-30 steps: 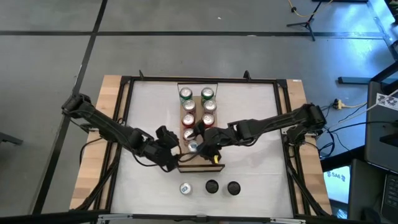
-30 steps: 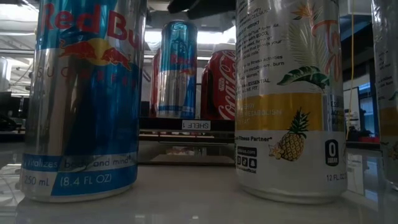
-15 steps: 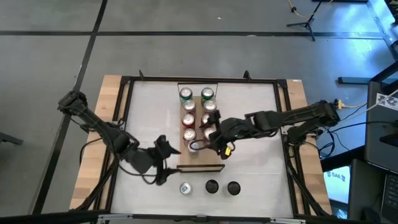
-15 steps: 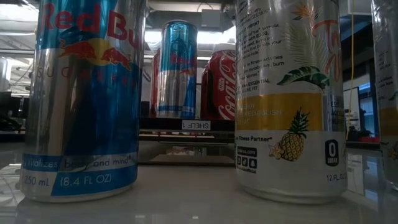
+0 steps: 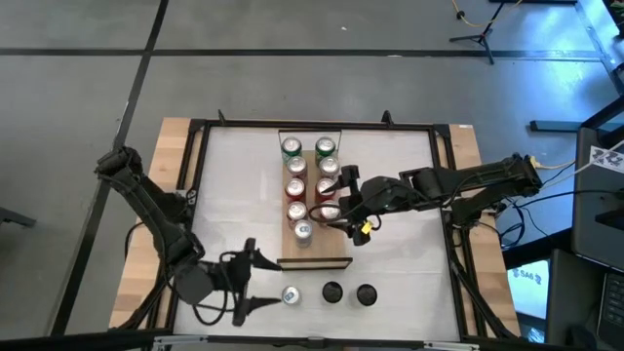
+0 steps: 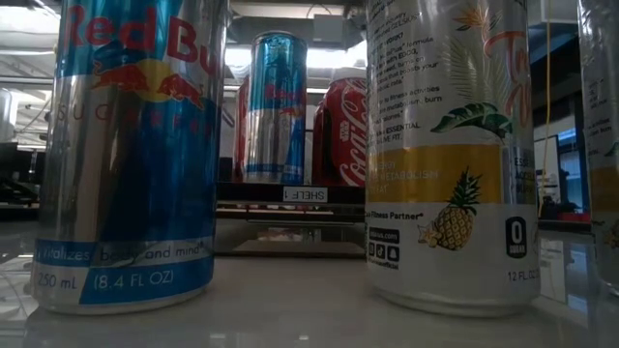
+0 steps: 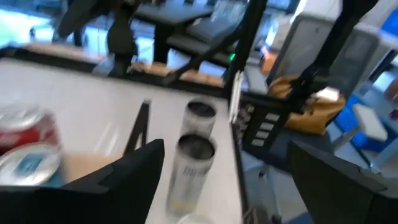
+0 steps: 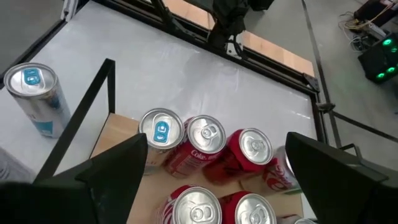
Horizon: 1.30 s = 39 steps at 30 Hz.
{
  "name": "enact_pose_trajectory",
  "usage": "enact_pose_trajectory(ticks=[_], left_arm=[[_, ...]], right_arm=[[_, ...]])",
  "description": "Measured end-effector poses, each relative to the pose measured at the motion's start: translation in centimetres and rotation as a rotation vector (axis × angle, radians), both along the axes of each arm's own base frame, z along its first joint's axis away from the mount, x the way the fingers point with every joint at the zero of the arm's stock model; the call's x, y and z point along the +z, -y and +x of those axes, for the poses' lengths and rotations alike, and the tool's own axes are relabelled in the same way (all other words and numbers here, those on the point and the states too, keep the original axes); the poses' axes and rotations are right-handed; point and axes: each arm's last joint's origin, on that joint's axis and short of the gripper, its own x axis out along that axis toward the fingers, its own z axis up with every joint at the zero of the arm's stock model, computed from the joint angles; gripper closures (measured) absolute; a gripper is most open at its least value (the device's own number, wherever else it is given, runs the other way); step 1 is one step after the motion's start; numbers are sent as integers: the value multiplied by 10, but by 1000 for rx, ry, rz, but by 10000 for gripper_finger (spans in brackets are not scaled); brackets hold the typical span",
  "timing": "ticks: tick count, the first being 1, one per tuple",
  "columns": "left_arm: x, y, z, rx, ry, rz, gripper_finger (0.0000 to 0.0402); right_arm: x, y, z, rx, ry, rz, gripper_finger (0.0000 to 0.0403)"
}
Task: Place canned beverage on shelf
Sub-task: Put the blue soda can on the shelf
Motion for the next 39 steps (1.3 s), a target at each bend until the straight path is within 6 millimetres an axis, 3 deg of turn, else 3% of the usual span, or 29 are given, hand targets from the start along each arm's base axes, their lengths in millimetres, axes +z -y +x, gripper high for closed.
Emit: enact_pose_trajectory(ticks=[8, 14, 22, 39], left_arm=[[-12, 13, 13, -12, 42, 20, 73], [-40, 29, 16, -22, -46, 46, 73], [-73, 41, 5, -3, -204, 56, 73], [-81, 34, 10, 51, -246, 84, 73]], right_arm=[[0, 0, 0, 0, -1, 1, 27], [0, 0, 0, 0, -2, 1, 27], [0, 0, 0, 0, 0, 1, 27], [0, 0, 0, -20, 0, 33, 27]])
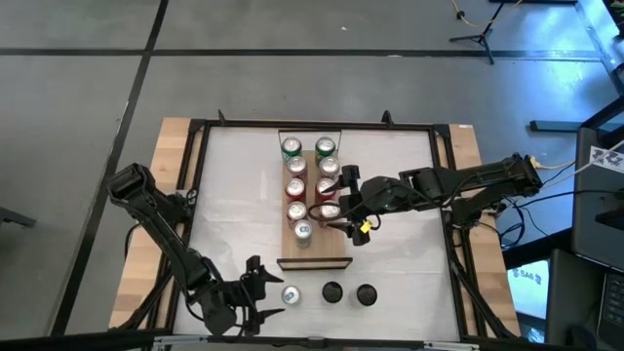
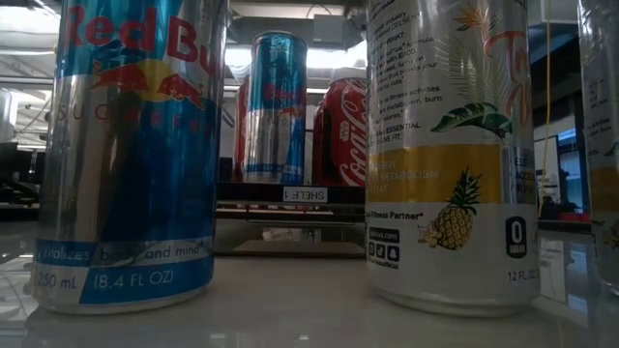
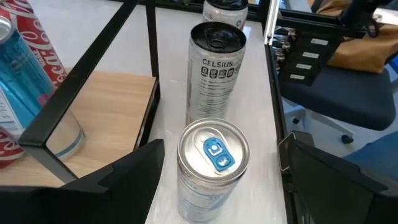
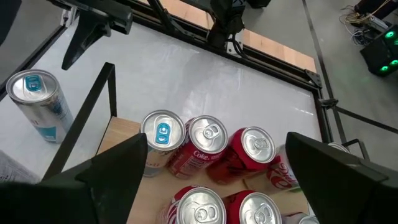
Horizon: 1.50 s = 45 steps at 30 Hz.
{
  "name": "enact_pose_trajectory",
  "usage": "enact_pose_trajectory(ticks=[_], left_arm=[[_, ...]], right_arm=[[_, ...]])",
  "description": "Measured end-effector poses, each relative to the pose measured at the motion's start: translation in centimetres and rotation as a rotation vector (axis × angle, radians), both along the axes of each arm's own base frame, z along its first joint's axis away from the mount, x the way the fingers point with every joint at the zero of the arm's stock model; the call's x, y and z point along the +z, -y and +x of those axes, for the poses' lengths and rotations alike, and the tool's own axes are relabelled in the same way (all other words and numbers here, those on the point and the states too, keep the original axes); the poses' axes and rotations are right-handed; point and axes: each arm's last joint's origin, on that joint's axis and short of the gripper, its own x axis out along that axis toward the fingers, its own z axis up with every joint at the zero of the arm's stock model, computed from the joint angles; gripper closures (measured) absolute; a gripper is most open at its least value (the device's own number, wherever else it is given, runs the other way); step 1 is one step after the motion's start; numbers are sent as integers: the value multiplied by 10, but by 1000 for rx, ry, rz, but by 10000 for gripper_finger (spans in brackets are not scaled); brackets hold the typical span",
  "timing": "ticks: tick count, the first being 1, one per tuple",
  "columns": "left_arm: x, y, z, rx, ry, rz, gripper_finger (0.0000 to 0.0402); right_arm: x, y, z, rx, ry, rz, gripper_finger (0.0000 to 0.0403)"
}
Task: Place canned beverage on shelf
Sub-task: Put the blue soda can on the shelf
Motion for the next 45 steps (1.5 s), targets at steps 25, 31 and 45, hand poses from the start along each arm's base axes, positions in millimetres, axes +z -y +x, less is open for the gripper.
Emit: enact_pose_trajectory(ticks=[25, 31, 45], left_arm=[[-69, 9, 24, 55, -112, 74, 73], [-71, 4, 33, 50, -126, 35, 73], [-69, -2, 41, 80, -103, -24, 95]], right_arm=[[0, 0, 0, 1, 2, -2, 27], [0, 0, 0, 1, 2, -2, 27], [0, 0, 0, 1, 0, -2, 27]])
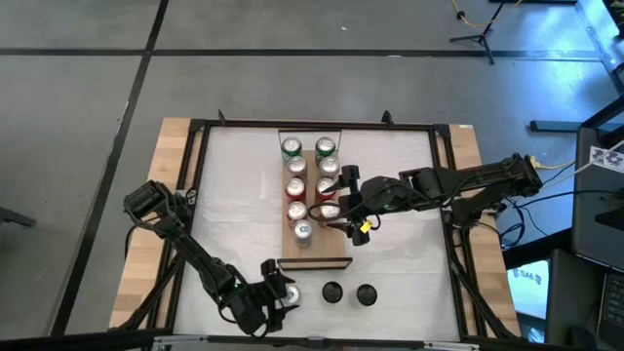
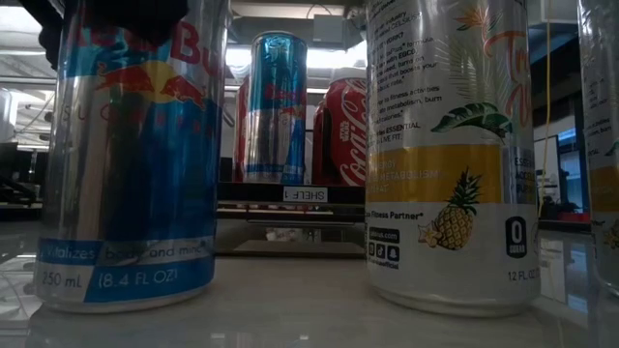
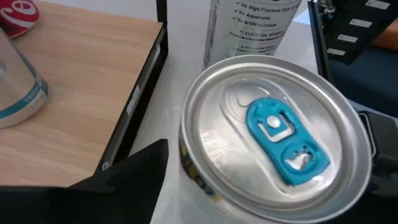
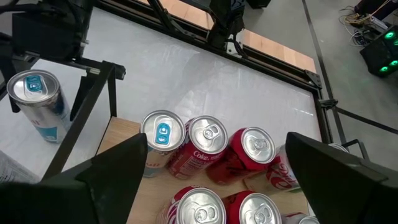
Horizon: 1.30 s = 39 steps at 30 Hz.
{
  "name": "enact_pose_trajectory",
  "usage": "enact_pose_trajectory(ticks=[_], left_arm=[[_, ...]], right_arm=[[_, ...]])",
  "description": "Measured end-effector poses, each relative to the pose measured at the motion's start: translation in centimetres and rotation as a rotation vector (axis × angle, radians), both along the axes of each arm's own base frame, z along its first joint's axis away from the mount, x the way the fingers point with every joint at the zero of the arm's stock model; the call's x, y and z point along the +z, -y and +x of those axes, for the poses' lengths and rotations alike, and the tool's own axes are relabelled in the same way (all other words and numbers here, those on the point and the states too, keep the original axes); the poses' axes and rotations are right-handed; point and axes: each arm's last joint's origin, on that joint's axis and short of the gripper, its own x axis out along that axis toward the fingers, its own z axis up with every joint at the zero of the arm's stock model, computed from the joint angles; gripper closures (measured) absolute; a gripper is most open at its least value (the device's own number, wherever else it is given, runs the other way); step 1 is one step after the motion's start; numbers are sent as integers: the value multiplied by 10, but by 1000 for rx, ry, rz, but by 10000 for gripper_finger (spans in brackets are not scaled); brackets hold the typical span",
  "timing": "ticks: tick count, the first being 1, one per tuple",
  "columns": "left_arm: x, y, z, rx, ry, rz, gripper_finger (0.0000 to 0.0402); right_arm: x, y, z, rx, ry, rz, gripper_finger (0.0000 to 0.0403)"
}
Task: Place canned beverage on shelf
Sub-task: Put the blue soda can on the shelf
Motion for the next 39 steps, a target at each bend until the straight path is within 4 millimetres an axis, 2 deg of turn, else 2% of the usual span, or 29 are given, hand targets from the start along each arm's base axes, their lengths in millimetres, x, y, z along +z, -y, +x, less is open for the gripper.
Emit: enact_pose_trajectory(ticks=[10, 16, 23, 28, 35, 39], left_arm=[[0, 2, 0, -17, -11, -39, 177], [13, 1, -4, -93, -31, -64, 184], [59, -5, -15, -215, 25, -139, 184], [104, -17, -29, -293, 115, -201, 184], [164, -46, -58, -344, 290, -170, 182], [186, -68, -74, -312, 343, -69, 181]], right_arm=[[0, 0, 0, 0, 0, 0, 27], [0, 0, 0, 0, 0, 0, 27], [0, 0, 0, 0, 0, 0, 27], [0, 0, 0, 0, 0, 0, 27], [0, 0, 0, 8, -2, 8, 27], [0, -1, 0, 15, -3, 12, 27]])
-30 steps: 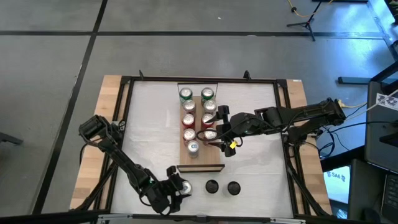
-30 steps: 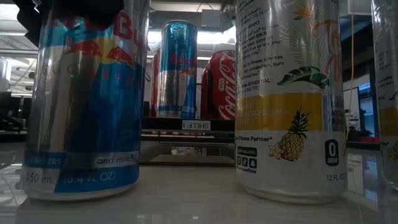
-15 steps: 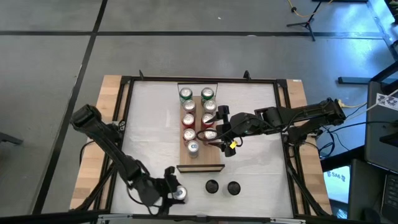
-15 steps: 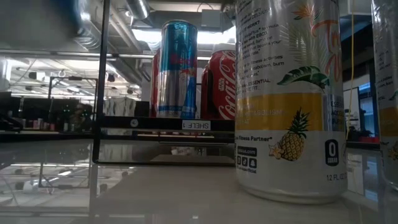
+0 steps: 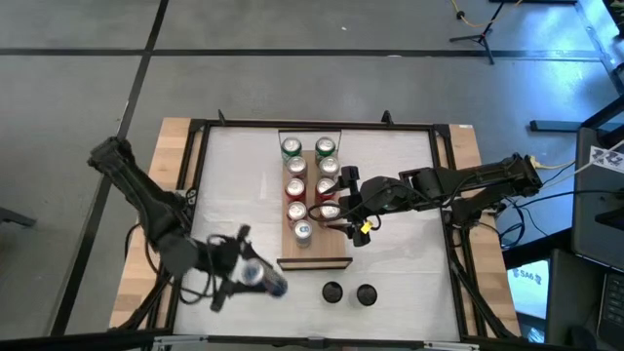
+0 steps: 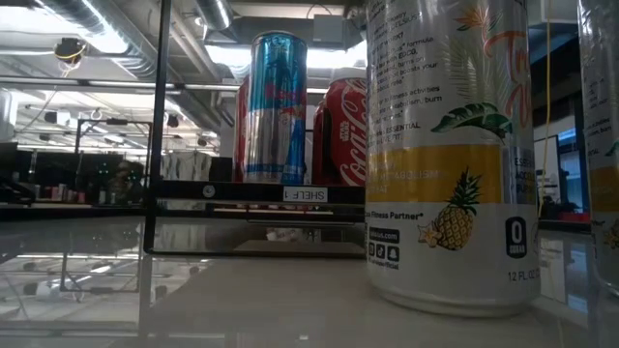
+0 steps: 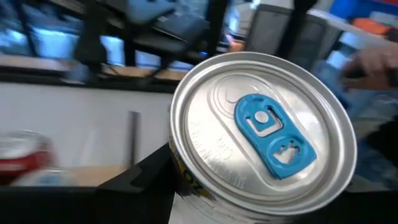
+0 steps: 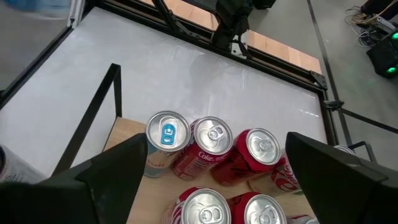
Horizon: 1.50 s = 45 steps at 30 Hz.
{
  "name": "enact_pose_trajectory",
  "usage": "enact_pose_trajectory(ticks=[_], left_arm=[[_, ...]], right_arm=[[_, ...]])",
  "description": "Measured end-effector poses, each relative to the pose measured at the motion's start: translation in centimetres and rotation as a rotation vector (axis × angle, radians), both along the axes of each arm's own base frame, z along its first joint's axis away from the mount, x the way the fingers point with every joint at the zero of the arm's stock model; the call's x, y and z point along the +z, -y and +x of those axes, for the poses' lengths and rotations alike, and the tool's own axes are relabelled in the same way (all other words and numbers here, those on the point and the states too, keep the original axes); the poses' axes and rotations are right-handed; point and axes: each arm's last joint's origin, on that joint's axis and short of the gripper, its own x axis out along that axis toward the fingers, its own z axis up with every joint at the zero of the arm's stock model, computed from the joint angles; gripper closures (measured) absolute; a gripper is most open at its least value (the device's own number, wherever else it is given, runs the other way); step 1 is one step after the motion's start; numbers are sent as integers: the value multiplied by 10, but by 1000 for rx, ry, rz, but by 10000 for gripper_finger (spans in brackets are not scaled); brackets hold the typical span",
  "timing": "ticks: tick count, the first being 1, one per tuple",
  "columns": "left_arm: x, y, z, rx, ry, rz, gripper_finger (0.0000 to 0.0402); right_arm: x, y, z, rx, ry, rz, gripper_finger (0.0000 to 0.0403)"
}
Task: Place canned beverage on shelf
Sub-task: Put the blue soda can on the shelf
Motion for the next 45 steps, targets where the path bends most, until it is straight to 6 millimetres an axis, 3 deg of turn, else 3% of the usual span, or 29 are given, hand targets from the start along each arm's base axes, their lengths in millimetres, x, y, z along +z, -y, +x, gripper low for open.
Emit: enact_pose_trajectory(ticks=[6, 14, 20, 31, 39, 45], left_arm=[[7, -32, -12, 141, -36, 117, 180], [-12, -60, 6, 229, -196, 229, 180], [-33, -69, 21, 185, -272, 218, 179], [-110, -76, 23, 166, -240, 66, 179], [-136, -83, 19, 152, -151, -6, 179], [-135, -88, 21, 166, -129, -11, 179]], right_arm=[[0, 0, 0, 0, 0, 0, 27], [0, 0, 0, 0, 0, 0, 27], [0, 0, 0, 0, 0, 0, 27], [0, -1, 0, 27, -5, 17, 27], [0, -1, 0, 27, -4, 17, 27], [0, -1, 0, 26, -4, 17, 27]])
